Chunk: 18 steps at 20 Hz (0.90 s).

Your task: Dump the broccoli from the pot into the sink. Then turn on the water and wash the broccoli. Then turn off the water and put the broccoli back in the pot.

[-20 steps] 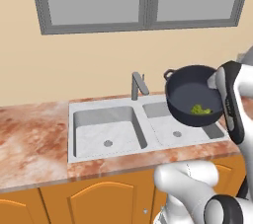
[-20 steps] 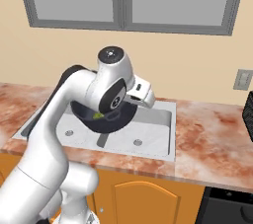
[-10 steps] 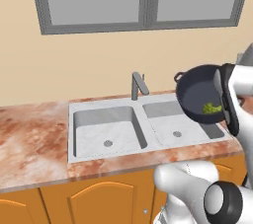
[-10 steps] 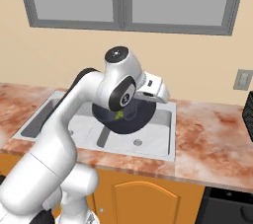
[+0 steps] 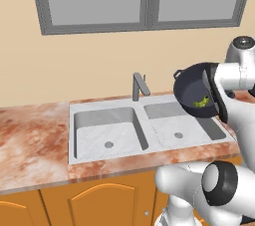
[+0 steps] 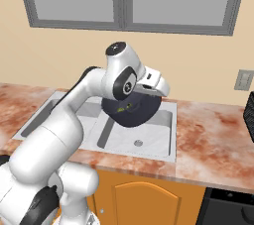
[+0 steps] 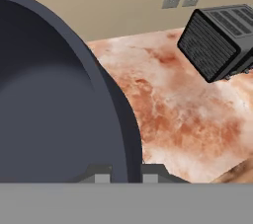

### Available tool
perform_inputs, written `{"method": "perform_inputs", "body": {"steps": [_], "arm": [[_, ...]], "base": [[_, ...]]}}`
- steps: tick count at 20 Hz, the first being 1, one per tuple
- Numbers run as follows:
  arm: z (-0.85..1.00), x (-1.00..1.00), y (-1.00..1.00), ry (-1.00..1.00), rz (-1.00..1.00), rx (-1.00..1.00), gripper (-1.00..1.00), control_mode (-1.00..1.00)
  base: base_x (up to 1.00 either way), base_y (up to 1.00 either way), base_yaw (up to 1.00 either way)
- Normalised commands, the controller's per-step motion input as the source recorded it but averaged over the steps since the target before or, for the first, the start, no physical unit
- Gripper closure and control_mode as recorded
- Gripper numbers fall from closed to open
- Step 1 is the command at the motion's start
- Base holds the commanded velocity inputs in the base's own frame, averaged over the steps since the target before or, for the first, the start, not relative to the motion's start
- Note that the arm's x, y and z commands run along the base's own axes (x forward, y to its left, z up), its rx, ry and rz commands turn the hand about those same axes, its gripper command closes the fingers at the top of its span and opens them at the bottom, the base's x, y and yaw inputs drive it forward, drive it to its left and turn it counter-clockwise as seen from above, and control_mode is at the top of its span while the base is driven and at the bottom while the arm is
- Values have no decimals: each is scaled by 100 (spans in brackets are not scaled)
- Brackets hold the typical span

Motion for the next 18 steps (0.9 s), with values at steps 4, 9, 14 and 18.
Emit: {"method": "perform_inputs", "body": {"steps": [4,9,14,18], "arm": [[6,3,-14,-1,-2,-12,100,-100],[8,0,0,-6,-5,-24,100,-100],[8,0,0,-9,-8,-26,100,-100],[14,0,0,-11,-11,-27,100,-100]], "base": [[0,0,0],[0,0,0],[0,0,0],[0,0,0]]}}
